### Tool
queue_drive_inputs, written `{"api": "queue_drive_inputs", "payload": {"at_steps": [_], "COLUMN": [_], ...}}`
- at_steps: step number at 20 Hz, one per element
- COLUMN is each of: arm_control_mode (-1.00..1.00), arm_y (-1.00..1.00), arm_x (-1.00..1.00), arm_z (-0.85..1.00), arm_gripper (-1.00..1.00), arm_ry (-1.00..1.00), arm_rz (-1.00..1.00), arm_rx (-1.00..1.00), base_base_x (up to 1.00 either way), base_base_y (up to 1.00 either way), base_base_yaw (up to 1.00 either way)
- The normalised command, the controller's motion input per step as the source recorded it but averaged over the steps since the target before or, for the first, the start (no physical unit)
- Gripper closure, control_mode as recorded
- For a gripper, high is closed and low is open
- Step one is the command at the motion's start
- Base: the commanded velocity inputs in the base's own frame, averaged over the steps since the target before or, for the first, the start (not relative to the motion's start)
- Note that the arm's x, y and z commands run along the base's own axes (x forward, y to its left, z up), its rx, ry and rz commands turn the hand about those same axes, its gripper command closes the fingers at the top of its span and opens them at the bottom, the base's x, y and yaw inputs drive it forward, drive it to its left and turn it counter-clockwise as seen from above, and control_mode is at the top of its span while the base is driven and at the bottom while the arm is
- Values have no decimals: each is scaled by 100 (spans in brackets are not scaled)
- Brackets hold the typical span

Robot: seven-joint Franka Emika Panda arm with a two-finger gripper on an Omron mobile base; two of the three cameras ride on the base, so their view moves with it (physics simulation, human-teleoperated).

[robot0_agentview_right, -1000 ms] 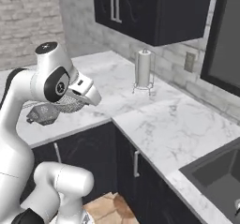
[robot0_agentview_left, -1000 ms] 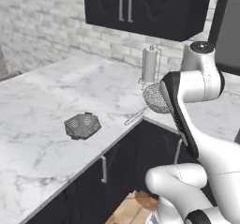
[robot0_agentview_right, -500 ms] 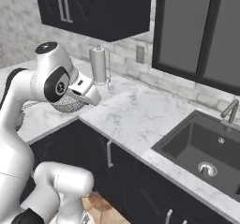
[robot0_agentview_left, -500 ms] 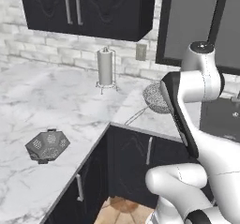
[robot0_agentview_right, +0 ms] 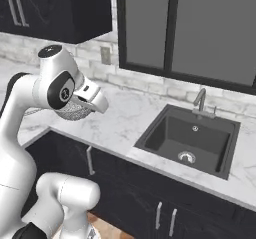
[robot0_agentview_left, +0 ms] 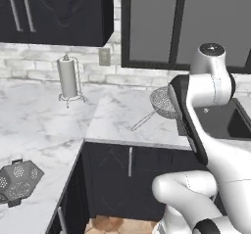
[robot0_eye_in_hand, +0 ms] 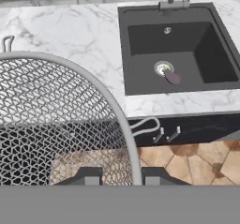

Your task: Pick the colander and strainer and place them in the sink. Then turn on the water.

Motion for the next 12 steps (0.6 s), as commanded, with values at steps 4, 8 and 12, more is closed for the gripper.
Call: {"api": "queue_drive_inputs", "payload": {"at_steps": [4,8,12], "arm_control_mode": [100,100,100], "arm_y": [0,0,0], "arm_x": [0,0,0], "arm_z": [0,0,0], "arm_gripper": [100,100,100], "arm_ry": [0,0,0], "arm_rz": [0,0,0], "arm_rx": [0,0,0], "base_base_x": [1,3,5], "base_base_y": [-26,-33,-40], "base_base_yaw": [-42,-40,-38]}}
